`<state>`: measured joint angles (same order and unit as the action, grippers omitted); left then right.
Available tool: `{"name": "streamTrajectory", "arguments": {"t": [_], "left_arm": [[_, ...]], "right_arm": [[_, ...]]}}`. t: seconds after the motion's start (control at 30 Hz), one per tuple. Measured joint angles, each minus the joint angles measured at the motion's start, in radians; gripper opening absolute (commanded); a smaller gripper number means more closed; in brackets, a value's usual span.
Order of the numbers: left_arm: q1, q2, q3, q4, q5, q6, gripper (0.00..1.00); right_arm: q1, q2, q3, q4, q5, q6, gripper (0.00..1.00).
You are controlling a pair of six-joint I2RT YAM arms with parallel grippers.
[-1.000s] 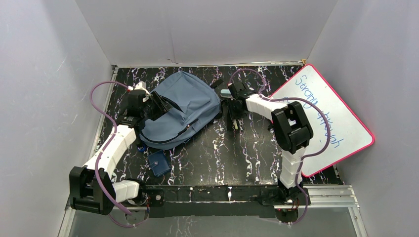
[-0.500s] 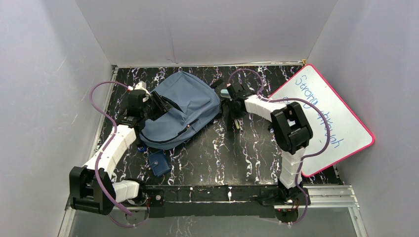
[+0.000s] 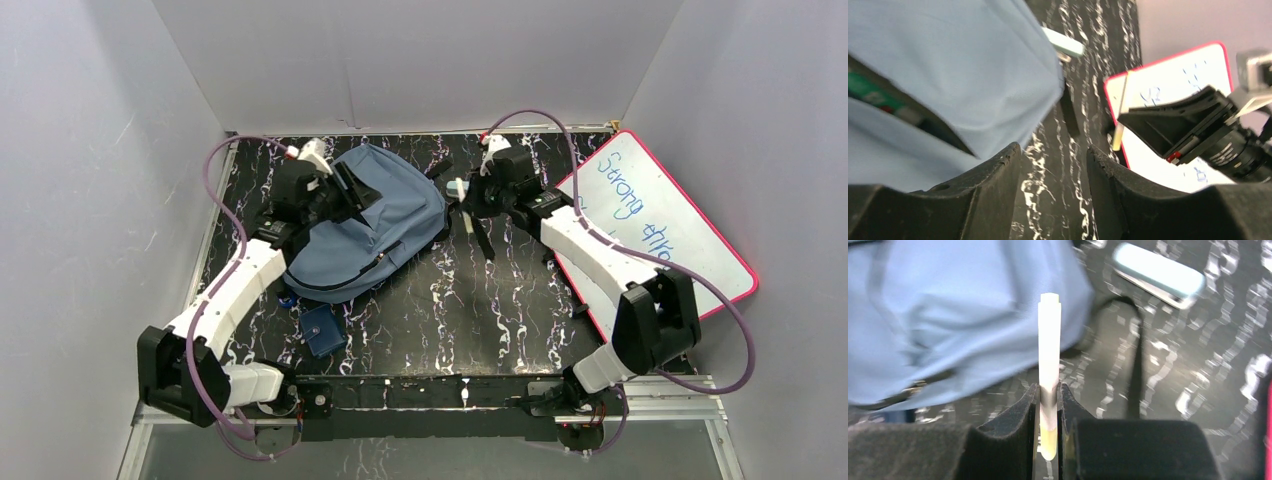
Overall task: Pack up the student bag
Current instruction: Pick up the stationery from the center of the board.
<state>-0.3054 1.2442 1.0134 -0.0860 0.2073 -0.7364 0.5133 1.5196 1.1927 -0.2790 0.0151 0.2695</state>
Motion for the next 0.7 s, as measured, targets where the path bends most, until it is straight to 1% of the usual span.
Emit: {"name": "streamTrajectory", "arguments": {"t": [0.03,0.13,0.3,0.5,0.7], "left_arm": [[-0.031,0.008,0.006,0.010,0.003,-0.004,0.51],[-0.100,0.031,0.019,0.042,0.018,-0.013,0.59],[-0.150,0.043,0.023,0.094,0.022,-0.020,0.63],[-0.157,0.043,0.026,0.123,0.013,-0.023,0.62],[-0.157,0.044,0.026,0.153,0.010,-0.036,0.61]], "right_arm": [[0.000,-0.018,0.000,0.034,-0.063,0.022,0.01],[0.002,-0.027,0.001,0.115,-0.228,0.102,0.00],[0.004,-0.018,-0.012,0.225,-0.430,0.262,0.00],[0.005,-0.002,-0.013,0.333,-0.570,0.390,0.00],[0.014,0.003,-0.013,0.371,-0.622,0.444,0.00]]}}
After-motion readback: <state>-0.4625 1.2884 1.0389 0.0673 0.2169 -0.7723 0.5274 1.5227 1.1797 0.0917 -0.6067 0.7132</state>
